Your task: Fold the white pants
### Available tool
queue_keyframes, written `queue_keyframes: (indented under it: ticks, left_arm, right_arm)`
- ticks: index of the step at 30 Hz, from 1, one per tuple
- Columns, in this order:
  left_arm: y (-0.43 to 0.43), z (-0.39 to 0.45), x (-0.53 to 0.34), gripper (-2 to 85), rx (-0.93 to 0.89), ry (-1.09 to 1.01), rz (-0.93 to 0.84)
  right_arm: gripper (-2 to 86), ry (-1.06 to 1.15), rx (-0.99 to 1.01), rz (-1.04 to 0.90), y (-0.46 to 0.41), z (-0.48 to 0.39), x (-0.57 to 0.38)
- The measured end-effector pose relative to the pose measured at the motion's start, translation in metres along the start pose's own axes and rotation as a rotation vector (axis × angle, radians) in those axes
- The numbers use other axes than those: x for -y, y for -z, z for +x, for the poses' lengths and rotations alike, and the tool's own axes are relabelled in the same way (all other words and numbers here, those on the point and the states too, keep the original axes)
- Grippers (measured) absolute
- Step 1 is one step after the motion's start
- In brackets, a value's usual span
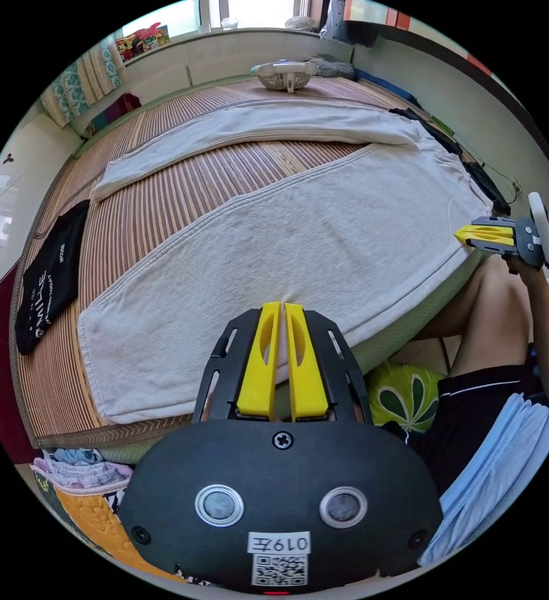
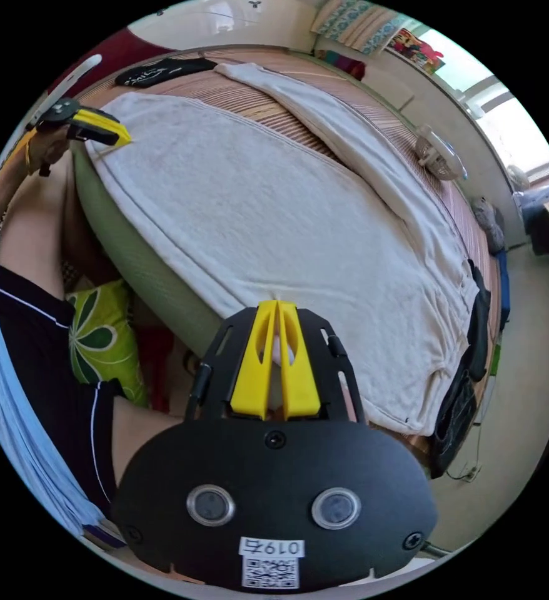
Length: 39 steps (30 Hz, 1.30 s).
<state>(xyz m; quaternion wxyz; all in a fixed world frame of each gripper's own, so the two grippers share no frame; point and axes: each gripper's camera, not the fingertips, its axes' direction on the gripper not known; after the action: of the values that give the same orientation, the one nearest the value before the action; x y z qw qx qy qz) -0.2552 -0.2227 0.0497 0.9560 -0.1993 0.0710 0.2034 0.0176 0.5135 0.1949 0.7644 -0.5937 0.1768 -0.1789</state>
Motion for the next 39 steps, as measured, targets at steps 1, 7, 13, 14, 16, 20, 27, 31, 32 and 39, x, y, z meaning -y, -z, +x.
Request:
queue_keyframes:
  ticks: [1, 7, 13, 14, 16, 20, 27, 31, 32, 39]
  left_arm:
    - [0.004, 0.001, 0.003, 1.2, -0.004, -0.003, 0.027]
    - [0.027, 0.016, 0.093, 2.8, -0.164, -0.081, 0.206]
    - [0.002, 0.041, 0.253, 6.1, -0.135, -0.232, 0.133]
    - [-0.009, 0.045, 0.282, 6.3, -0.127, -0.247, 0.109]
    - [-0.023, 0.051, 0.319, 6.2, -0.112, -0.25, 0.077]
    - [-0.047, 0.067, 0.38, 5.2, -0.112, -0.21, 0.086]
    - [-0.093, 0.078, 0.427, 2.3, -0.166, -0.1, -0.007]
    - [-0.1, 0.078, 0.434, 1.7, -0.152, -0.097, -0.018]
    - [-0.102, 0.077, 0.436, 1.5, -0.153, -0.09, -0.019]
    - [-0.103, 0.077, 0.452, 1.0, -0.138, -0.082, -0.016]
  right_arm:
    - [-0.6, -0.009, -0.031, 0.035, 0.004, 0.0, 0.0]
    - [7.3, 0.115, -0.138, 0.308, 0.029, -0.018, 0.032]
    - [12.4, 0.4, -0.128, 0.277, 0.02, -0.099, 0.014]
    - [11.9, 0.434, -0.172, 0.3, 0.023, -0.118, -0.009]
    - [10.7, 0.483, -0.212, 0.328, 0.026, -0.146, -0.046]
    - [5.7, 0.58, -0.415, 0.319, 0.001, -0.201, -0.113]
    - [6.5, 0.532, -0.301, 0.274, 0.001, -0.185, -0.133]
    - [6.7, 0.497, -0.28, 0.274, 0.003, -0.177, -0.151]
    - [6.5, 0.498, -0.279, 0.275, 0.003, -0.177, -0.156]
    - [7.7, 0.534, -0.239, 0.251, 0.011, -0.175, -0.164]
